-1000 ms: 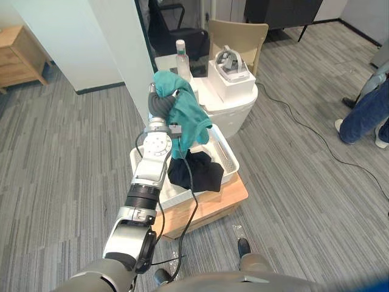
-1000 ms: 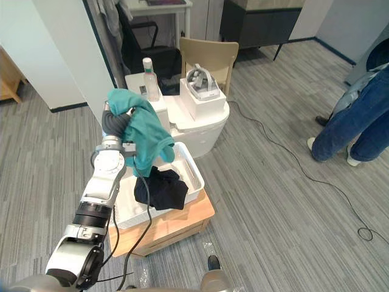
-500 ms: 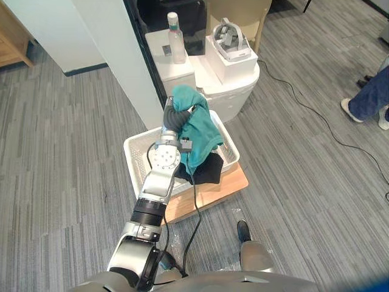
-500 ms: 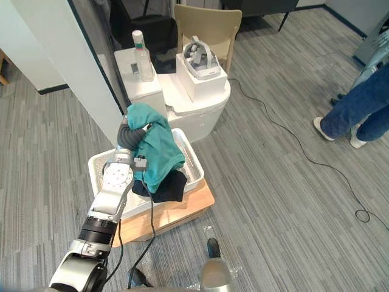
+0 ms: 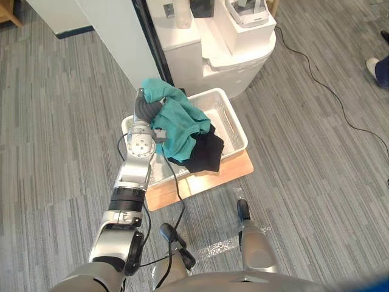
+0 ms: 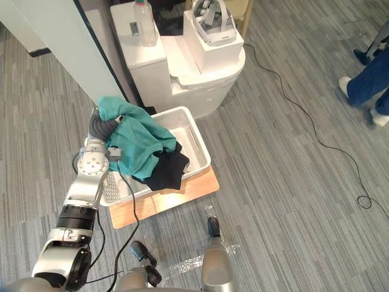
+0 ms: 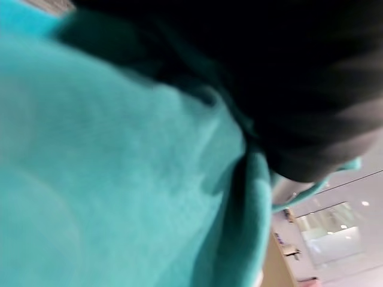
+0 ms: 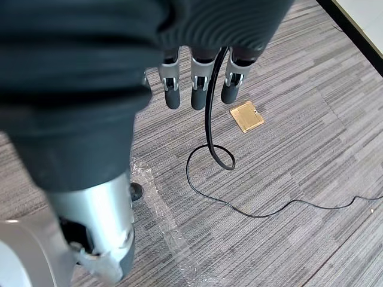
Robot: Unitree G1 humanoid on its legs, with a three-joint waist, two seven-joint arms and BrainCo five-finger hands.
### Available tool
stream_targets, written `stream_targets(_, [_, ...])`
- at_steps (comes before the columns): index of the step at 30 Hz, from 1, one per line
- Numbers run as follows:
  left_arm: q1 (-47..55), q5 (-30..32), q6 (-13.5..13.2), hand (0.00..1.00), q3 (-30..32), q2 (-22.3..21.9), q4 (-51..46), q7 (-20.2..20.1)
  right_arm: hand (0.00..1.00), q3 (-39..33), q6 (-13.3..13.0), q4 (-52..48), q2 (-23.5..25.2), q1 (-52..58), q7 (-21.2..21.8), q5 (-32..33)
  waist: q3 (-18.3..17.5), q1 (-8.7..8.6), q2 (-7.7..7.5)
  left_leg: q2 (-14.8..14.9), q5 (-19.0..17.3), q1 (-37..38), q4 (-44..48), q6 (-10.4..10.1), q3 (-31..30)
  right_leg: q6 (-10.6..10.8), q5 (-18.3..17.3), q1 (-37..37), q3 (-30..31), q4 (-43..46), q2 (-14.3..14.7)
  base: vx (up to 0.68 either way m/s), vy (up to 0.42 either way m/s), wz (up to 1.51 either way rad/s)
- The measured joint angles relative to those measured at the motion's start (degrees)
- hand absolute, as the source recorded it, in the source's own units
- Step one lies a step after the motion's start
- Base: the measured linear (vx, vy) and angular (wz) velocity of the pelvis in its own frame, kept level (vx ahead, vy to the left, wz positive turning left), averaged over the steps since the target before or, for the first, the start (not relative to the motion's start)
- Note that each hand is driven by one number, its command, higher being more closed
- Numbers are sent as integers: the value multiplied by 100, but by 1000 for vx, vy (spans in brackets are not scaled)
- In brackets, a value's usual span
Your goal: Tidy the bed and pick cloth on bed and put in laundry
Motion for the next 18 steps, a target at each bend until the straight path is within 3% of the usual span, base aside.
stream_targets(5, [81, 215, 21, 100, -39, -50, 196, -66, 0, 180, -115, -215, -96, -9, 34, 100, 98, 37, 11, 3, 0, 9, -1, 1, -1, 0, 0, -1, 1, 19, 1, 21, 0, 0])
stream_targets(6, [153, 252, 22, 0, -66, -51, 195, -125, 0, 182, -124, -220, -103, -10, 37, 140, 127, 48, 9, 3, 1, 14, -1, 1, 1, 0, 0, -1, 2, 22, 2, 0, 0, 0])
stream_targets(18, [1008, 443, 169, 0, -63, -284, -177, -295, 0, 435, -120, -313, -231, -18, 106, 154, 218, 92, 11, -2, -20, 97, -3, -25, 17, 0, 1, 46, 10, 68, 1, 5, -1, -1])
